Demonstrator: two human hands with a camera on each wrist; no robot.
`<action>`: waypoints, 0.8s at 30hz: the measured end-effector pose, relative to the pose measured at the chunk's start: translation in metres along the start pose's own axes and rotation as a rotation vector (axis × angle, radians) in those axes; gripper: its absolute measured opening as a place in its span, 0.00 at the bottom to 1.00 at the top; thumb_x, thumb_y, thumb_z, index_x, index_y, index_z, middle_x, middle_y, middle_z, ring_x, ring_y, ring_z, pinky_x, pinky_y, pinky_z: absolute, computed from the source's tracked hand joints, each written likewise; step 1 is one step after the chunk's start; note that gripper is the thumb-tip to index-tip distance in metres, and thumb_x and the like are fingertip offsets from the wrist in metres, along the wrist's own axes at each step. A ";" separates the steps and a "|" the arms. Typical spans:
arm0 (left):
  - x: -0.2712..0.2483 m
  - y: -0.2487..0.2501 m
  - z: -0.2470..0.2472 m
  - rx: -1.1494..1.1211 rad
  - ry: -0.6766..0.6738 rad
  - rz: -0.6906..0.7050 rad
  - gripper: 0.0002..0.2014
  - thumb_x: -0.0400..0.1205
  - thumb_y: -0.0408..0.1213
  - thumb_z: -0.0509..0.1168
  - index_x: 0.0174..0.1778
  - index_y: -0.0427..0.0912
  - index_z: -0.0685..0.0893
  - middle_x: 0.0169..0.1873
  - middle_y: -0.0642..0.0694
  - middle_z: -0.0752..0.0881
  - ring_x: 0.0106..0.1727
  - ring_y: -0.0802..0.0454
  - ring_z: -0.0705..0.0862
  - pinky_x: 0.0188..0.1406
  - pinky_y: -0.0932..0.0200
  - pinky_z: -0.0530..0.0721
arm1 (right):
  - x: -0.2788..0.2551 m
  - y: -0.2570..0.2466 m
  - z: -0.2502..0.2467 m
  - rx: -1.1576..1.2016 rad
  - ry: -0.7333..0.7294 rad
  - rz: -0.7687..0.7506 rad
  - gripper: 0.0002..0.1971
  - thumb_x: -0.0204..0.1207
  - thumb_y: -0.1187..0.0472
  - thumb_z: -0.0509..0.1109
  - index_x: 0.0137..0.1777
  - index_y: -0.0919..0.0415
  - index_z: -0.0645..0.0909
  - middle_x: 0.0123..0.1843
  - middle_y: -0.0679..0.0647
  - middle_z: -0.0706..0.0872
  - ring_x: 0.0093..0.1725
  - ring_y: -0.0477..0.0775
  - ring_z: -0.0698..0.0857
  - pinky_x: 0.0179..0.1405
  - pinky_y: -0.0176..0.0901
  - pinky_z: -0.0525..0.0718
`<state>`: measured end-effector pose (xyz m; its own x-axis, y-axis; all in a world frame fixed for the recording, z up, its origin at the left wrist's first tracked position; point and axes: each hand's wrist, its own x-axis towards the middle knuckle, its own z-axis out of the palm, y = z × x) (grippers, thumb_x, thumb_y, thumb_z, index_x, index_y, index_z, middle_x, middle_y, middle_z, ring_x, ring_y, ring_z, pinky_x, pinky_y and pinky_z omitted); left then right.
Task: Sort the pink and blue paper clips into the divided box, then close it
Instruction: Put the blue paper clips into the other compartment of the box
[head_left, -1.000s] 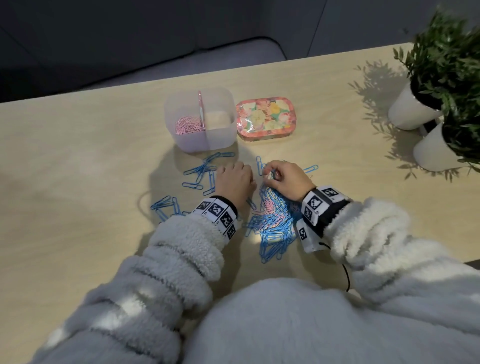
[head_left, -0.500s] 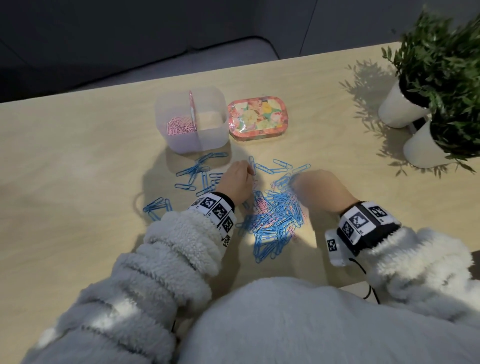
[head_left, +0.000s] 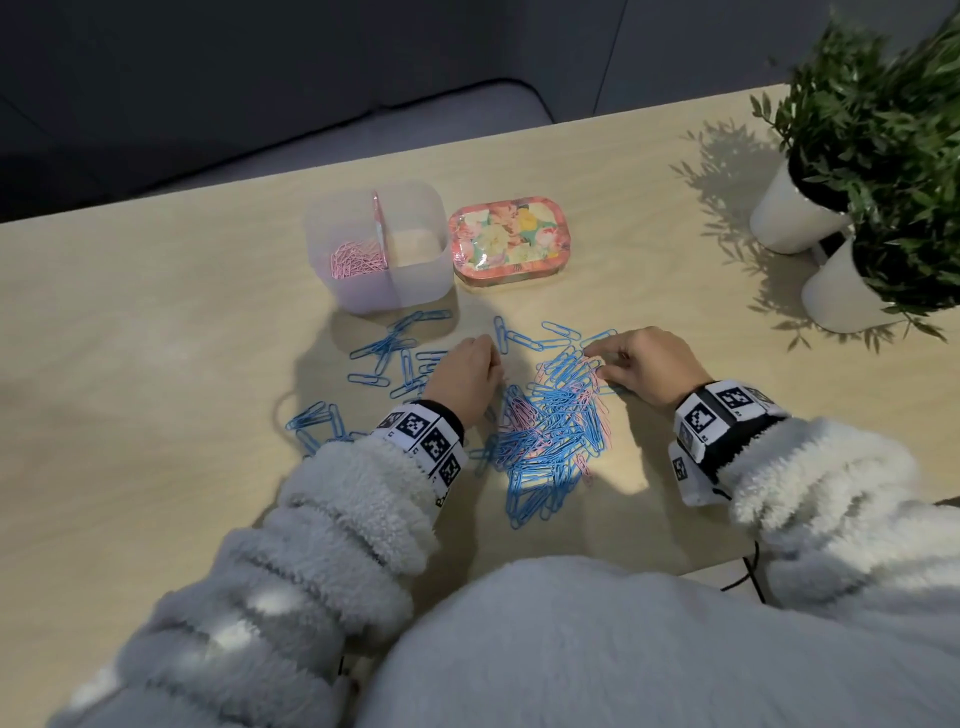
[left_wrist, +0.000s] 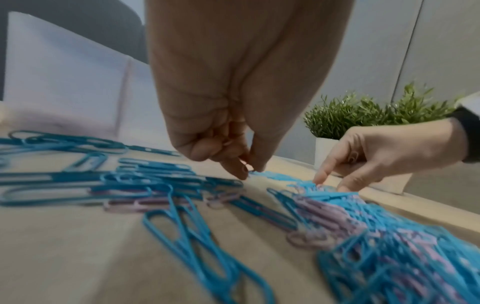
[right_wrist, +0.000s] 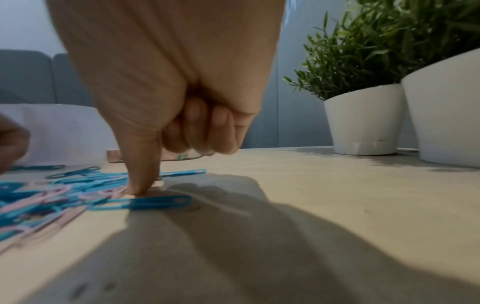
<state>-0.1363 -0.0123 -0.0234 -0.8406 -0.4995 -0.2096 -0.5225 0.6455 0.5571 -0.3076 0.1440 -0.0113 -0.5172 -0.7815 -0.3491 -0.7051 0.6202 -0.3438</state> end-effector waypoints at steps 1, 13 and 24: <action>-0.002 0.000 -0.006 -0.015 0.031 0.009 0.06 0.81 0.31 0.59 0.49 0.32 0.77 0.48 0.34 0.83 0.49 0.38 0.79 0.44 0.56 0.70 | -0.001 -0.001 0.000 -0.009 -0.005 -0.013 0.15 0.73 0.54 0.72 0.60 0.47 0.83 0.47 0.55 0.91 0.54 0.62 0.85 0.43 0.44 0.72; 0.043 -0.054 -0.134 -0.074 0.529 -0.188 0.14 0.80 0.29 0.53 0.58 0.33 0.78 0.57 0.30 0.79 0.58 0.37 0.77 0.56 0.53 0.69 | -0.006 0.014 0.018 0.274 0.091 0.035 0.04 0.70 0.55 0.73 0.43 0.52 0.87 0.33 0.53 0.88 0.36 0.58 0.83 0.44 0.53 0.83; 0.024 -0.038 -0.097 0.253 0.572 0.097 0.11 0.78 0.32 0.56 0.48 0.37 0.83 0.47 0.36 0.84 0.50 0.36 0.79 0.52 0.46 0.72 | -0.014 0.010 0.008 0.197 0.202 0.163 0.09 0.69 0.49 0.74 0.46 0.51 0.86 0.33 0.50 0.79 0.38 0.54 0.77 0.40 0.43 0.73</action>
<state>-0.1228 -0.1047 0.0279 -0.7130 -0.6163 0.3345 -0.5240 0.7852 0.3299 -0.3030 0.1616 -0.0170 -0.7152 -0.6563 -0.2401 -0.5080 0.7242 -0.4663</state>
